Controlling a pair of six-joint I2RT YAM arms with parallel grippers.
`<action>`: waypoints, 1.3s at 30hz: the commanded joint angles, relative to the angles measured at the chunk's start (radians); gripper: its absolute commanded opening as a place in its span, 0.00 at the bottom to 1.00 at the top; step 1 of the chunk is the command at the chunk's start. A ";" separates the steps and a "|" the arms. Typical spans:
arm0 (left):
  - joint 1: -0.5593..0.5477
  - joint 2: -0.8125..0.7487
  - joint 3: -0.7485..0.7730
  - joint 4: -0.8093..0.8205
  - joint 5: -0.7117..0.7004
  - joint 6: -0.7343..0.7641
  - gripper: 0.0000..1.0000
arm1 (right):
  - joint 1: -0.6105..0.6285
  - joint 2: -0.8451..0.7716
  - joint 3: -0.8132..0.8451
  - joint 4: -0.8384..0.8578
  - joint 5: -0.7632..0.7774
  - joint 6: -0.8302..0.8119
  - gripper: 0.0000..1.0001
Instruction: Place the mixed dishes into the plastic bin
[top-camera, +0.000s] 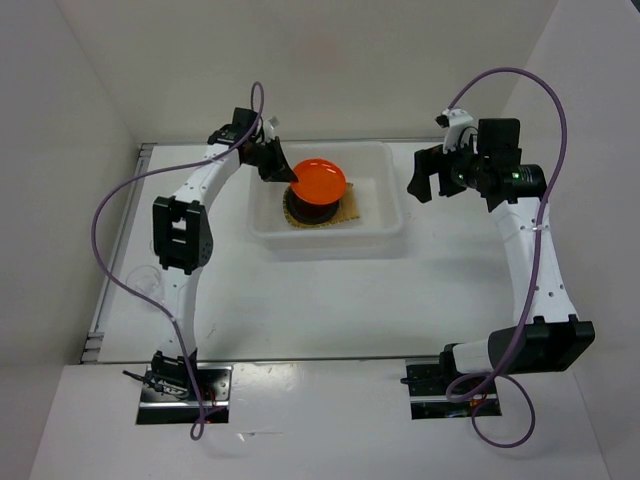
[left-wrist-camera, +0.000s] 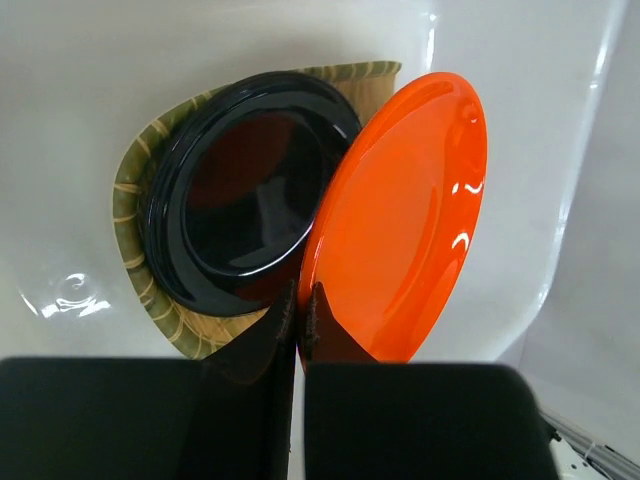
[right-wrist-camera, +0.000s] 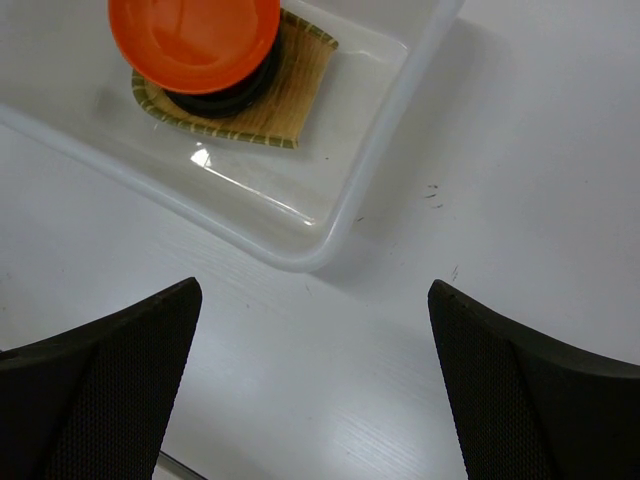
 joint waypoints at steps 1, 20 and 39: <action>-0.015 0.016 0.065 -0.015 -0.017 -0.006 0.00 | -0.006 -0.034 0.013 0.033 -0.039 0.009 0.99; -0.088 0.460 0.908 -0.569 -0.322 -0.002 0.00 | -0.034 -0.034 0.022 0.024 -0.048 -0.001 0.99; -0.146 0.265 0.768 -0.609 -0.562 -0.012 0.00 | -0.063 -0.034 -0.024 0.024 -0.085 -0.001 0.99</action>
